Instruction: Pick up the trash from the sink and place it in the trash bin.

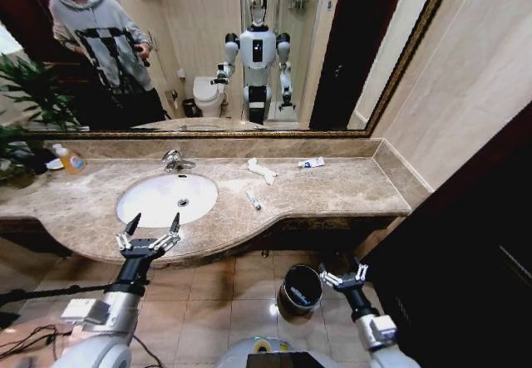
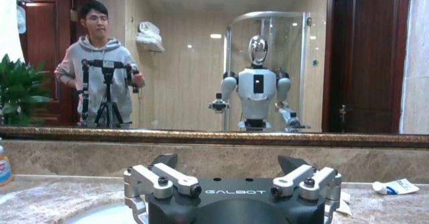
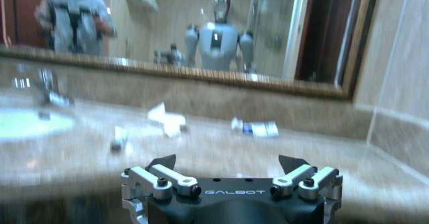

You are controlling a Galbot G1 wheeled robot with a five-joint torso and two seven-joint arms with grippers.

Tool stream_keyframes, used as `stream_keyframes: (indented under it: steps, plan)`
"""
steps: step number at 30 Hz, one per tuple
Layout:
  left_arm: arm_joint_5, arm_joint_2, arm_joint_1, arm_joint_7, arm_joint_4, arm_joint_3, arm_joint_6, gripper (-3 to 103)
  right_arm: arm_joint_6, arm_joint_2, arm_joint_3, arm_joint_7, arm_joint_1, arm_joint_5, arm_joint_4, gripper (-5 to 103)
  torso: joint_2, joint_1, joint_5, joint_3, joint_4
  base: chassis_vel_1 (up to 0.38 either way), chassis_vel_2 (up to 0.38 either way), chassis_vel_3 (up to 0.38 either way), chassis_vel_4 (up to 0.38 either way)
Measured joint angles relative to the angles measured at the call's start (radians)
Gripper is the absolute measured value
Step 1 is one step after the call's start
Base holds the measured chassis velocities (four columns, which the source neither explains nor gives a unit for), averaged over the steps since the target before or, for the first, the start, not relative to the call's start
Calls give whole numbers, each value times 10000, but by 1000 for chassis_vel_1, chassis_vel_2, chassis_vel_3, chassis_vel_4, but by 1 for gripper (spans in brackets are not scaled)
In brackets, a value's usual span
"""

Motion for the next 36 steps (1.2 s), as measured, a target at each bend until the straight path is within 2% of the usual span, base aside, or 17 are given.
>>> stream_keyframes:
  steps: [4,8,11,13,14,16,18,19,22,26,31,35,36]
  plan:
    - [0,0,0,0,0,0,0,100,-541,88,-539,-16,306,1,1032,99,0,2,0,0,0,0,0,0,0]
    - [0,0,0,0,0,0,0,100,-833,-103,-797,-255,565,139,1336,99,0,1,0,0,0,0,0,0,0]
    - [0,0,0,0,0,0,0,100,-1330,-741,-993,-739,1169,589,1320,99,0,1,1,0,0,0,0,0,0]
    - [0,-1,0,0,0,0,0,100,-1396,-889,-1029,-811,1272,691,1255,99,0,2,0,1,0,0,0,0,0]
    - [0,0,0,0,0,0,0,100,-1618,-1340,-1167,-938,1638,1046,1047,99,0,2,2,1,0,0,0,0,0]
    - [0,0,0,0,0,0,0,100,-1705,-1487,-1222,-957,1772,1194,979,99,0,2,2,1,0,0,0,0,0]
    - [0,0,0,0,0,0,0,100,-2003,-2046,-1474,-1008,2354,1689,720,99,0,2,2,1,0,0,0,0,0]
    - [0,0,0,0,0,0,0,100,-2003,-2046,-1474,-1008,2354,1689,720,99,0,2,2,1,0,0,0,0,0]
    - [0,0,0,0,0,0,0,100,-2217,-2847,-2124,-1116,3322,2183,179,99,0,2,2,2,1,0,0,0,0]
    - [0,0,0,0,0,0,0,100,-2331,-3298,-2774,-1200,4221,2458,-377,100,0,2,3,1,0,0,0,0,0]
    - [0,0,0,0,0,0,0,100,-2426,-3511,-3676,-1277,5508,2591,-1186,100,0,2,2,1,0,0,0,0,0]
    - [0,0,1,0,0,0,0,100,-2505,-3394,-4376,-1244,6581,2584,-1848,100,-1,2,2,1,0,0,0,0,0]
    - [0,0,0,1,0,0,0,100,-2505,-3335,-4552,-1228,6886,2553,-2055,103,-1,2,1,1,1,0,0,0,0]
